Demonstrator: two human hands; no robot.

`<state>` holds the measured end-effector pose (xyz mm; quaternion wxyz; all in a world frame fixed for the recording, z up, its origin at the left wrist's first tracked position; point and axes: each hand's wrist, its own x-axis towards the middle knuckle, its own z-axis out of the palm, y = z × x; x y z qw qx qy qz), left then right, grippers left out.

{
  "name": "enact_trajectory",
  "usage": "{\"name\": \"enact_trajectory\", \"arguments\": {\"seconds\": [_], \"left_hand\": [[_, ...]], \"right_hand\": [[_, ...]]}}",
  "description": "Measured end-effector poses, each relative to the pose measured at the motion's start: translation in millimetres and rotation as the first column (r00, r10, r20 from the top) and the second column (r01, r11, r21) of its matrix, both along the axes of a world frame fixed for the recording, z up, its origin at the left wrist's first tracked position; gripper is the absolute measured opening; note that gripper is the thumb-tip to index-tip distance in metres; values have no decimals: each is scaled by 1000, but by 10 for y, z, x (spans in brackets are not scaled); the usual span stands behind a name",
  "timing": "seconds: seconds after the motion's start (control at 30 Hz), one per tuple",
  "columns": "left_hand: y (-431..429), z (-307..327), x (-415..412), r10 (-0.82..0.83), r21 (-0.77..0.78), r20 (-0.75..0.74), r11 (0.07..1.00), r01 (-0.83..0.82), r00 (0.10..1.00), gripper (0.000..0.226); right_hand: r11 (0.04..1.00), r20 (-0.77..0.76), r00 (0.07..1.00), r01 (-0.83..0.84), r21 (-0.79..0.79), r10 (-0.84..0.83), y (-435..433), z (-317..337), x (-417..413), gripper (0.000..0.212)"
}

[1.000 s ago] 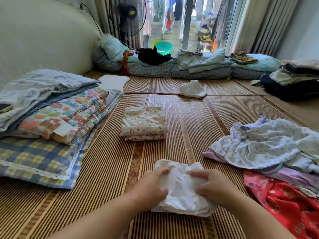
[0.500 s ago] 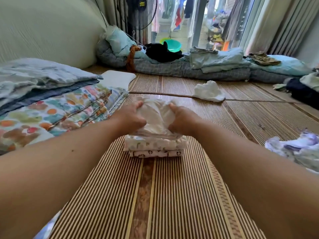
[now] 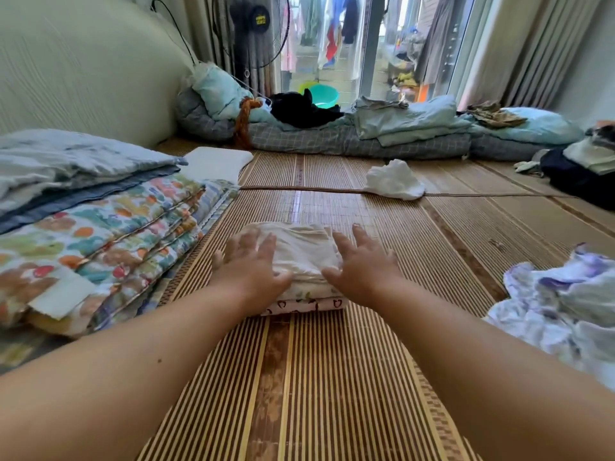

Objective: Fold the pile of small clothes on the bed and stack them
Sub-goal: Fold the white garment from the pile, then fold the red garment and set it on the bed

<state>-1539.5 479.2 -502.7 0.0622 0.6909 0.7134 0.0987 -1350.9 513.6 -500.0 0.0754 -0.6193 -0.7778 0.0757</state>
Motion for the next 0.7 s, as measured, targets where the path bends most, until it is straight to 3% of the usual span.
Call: {"name": "enact_trajectory", "arguments": {"seconds": [0.2, 0.4, 0.7], "left_hand": [[-919, 257, 1005, -300, 36, 23, 954, 299, 954, 80], [-1777, 184, 2217, -556, 0, 23, 831, 556, 831, 77], [-2054, -171, 3547, -624, -104, 10, 777, 621, 782, 82]], "right_hand": [[996, 15, 999, 34, 85, -36, -1194, 284, 818, 76], [967, 23, 967, 254, 29, -255, -2475, 224, 1911, 72], [897, -10, 899, 435, -78, -437, -2904, 101, 3216, 72]]}}
